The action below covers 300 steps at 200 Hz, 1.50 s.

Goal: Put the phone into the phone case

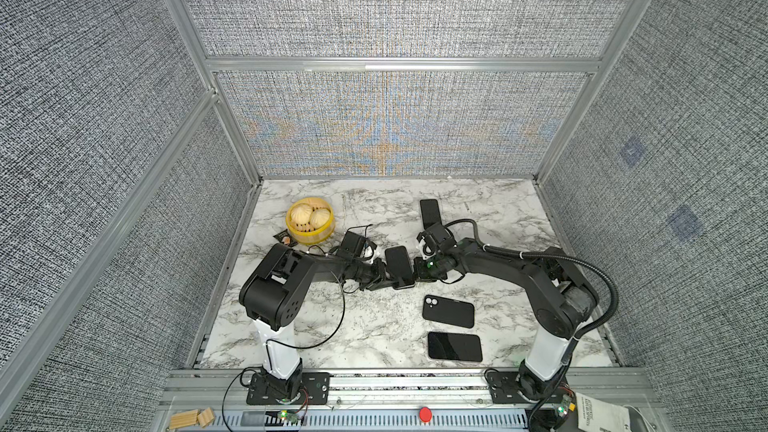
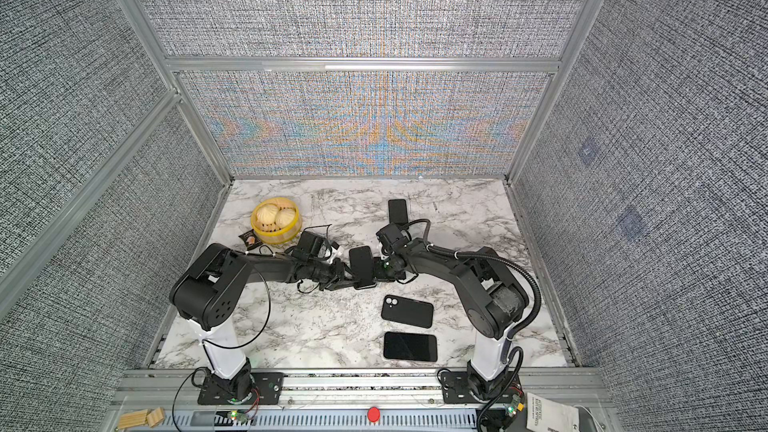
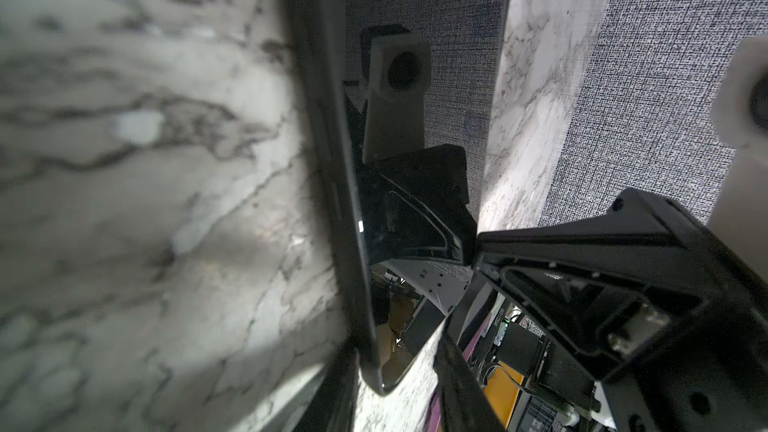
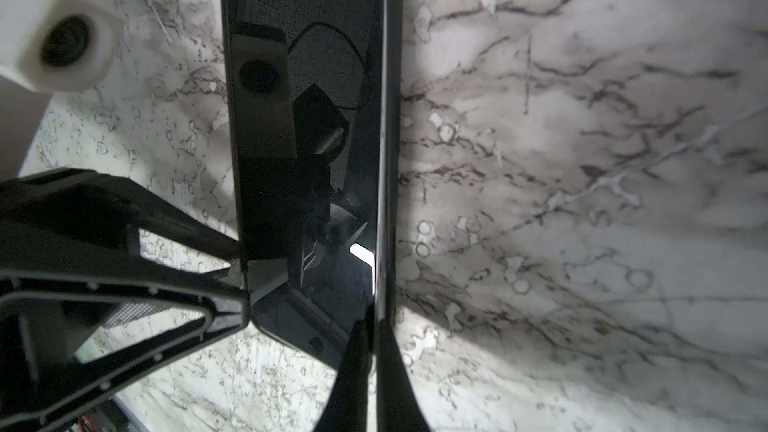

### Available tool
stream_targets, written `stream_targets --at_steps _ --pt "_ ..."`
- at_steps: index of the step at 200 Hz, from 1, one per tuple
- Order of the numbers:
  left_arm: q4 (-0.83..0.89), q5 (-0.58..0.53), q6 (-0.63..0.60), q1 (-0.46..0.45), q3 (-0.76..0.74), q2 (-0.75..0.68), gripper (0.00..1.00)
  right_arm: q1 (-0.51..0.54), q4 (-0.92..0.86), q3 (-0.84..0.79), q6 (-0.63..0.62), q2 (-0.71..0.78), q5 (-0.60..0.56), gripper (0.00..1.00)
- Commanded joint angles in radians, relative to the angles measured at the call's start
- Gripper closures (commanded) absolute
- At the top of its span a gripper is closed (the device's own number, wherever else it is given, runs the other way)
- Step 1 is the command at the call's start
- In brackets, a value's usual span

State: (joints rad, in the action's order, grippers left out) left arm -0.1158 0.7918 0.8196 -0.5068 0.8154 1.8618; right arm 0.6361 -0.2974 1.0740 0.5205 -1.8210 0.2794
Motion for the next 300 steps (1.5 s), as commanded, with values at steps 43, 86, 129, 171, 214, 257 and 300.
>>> stream_targets --at_steps 43,86,129,171,214,257,300 --pt "0.039 -0.072 -0.002 -0.006 -0.013 0.016 0.66 0.023 -0.009 -0.011 0.008 -0.028 0.093 0.94" --pt "0.116 -0.098 -0.033 -0.006 -0.027 -0.023 0.64 0.023 -0.102 0.025 -0.030 0.041 -0.005 0.90" --pt "0.183 -0.101 -0.053 -0.012 -0.027 -0.048 0.59 0.025 -0.109 0.006 -0.019 0.068 -0.027 0.82" --pt "0.239 -0.122 -0.075 -0.036 0.007 -0.037 0.55 0.028 -0.096 0.010 -0.015 0.044 -0.026 0.77" --pt "0.248 -0.132 -0.079 -0.039 0.029 -0.015 0.60 0.029 -0.087 0.018 -0.016 0.022 -0.015 0.79" --pt "0.248 -0.131 -0.084 -0.039 0.037 0.004 0.65 0.029 -0.068 0.013 -0.010 0.009 0.011 0.86" --pt "0.238 -0.128 -0.083 -0.039 0.042 0.013 0.66 0.028 -0.040 -0.004 0.003 -0.006 0.047 0.90"
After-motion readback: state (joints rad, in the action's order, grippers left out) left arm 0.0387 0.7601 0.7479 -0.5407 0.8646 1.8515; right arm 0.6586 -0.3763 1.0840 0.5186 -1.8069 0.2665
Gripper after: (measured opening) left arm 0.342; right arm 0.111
